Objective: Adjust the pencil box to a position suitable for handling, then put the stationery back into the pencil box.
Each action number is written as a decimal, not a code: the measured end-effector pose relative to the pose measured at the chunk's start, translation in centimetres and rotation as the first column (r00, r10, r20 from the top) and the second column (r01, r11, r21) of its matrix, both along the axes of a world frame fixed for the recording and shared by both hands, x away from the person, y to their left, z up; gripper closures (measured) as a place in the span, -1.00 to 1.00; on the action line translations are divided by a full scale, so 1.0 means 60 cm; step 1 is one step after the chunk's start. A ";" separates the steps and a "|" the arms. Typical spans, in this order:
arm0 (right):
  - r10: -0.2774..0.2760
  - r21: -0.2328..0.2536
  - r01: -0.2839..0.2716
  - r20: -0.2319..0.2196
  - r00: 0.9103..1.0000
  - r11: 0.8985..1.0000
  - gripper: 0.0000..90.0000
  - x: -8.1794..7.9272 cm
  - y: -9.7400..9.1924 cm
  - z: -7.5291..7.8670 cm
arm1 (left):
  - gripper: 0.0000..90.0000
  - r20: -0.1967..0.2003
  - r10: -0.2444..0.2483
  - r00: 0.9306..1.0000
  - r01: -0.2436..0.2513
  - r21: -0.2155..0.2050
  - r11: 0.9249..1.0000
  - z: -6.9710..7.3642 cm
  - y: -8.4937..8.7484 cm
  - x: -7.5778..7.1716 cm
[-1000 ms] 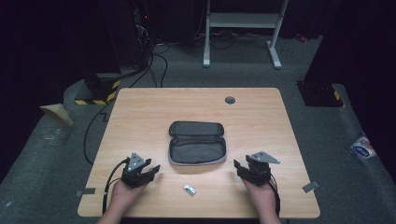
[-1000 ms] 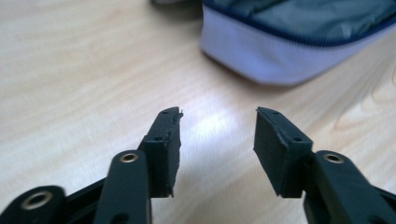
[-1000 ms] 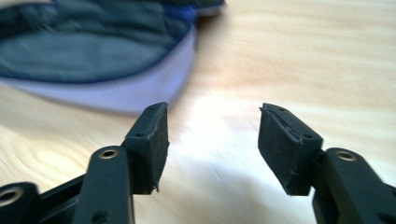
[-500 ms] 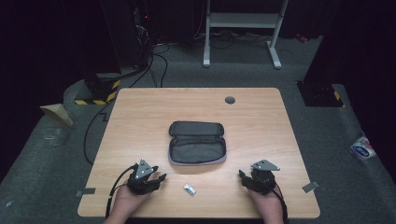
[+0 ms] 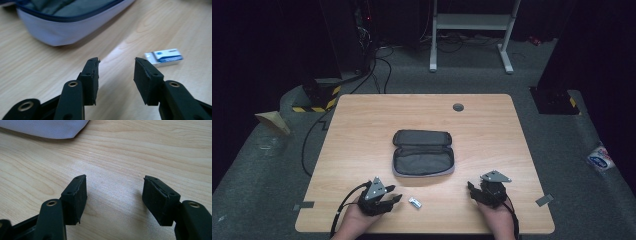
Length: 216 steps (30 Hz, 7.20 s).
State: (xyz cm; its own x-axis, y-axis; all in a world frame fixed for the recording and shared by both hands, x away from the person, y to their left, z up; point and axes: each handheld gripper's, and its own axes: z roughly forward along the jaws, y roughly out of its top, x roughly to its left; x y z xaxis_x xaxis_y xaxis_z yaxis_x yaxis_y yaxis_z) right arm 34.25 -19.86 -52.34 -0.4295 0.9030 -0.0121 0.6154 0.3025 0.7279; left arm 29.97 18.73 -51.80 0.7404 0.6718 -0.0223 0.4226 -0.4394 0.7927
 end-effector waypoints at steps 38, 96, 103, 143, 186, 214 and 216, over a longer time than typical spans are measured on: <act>-0.002 0.000 0.002 0.002 1.000 1.000 -0.17 0.000 0.000 0.000 | 0.14 0.013 -0.067 0.998 0.067 0.033 0.997 -0.012 -0.090 0.008; 0.006 -0.001 -0.006 0.003 1.000 1.000 -0.16 0.001 0.000 0.000 | 0.62 -0.023 -0.025 0.999 0.023 -0.074 0.997 -0.007 -0.071 0.006; 0.011 -0.001 -0.011 0.003 1.000 1.000 -0.16 0.002 0.000 0.000 | 0.62 -0.002 0.009 1.000 -0.009 -0.103 0.995 0.010 -0.053 0.014; 0.012 0.000 -0.012 0.002 1.000 1.000 -0.17 0.002 0.000 0.000 | 0.62 0.122 0.078 0.989 -0.058 -0.158 0.986 0.088 -0.019 0.020; 0.026 0.001 -0.026 0.002 1.000 1.000 -0.17 0.002 0.000 0.000 | 0.62 0.043 0.178 0.983 -0.171 -0.128 0.977 0.106 -0.014 0.139; 0.030 0.001 -0.030 0.002 1.000 1.000 -0.17 0.002 0.000 0.000 | 0.61 -0.016 0.232 0.973 -0.231 0.045 0.972 0.058 -0.050 0.166; 0.030 0.000 -0.030 0.002 1.000 1.000 -0.17 0.002 0.000 0.000 | 0.61 -0.013 0.236 0.972 -0.235 0.048 0.971 0.058 -0.050 0.165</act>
State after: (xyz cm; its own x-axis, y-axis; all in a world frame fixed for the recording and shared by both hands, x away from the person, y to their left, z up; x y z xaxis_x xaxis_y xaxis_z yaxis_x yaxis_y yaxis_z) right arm 34.37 -19.85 -52.33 -0.4561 0.8899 -0.0127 0.6048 0.3203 0.7291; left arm 39.88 15.76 -48.31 0.5607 0.8280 0.0002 0.5331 -0.3613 0.7650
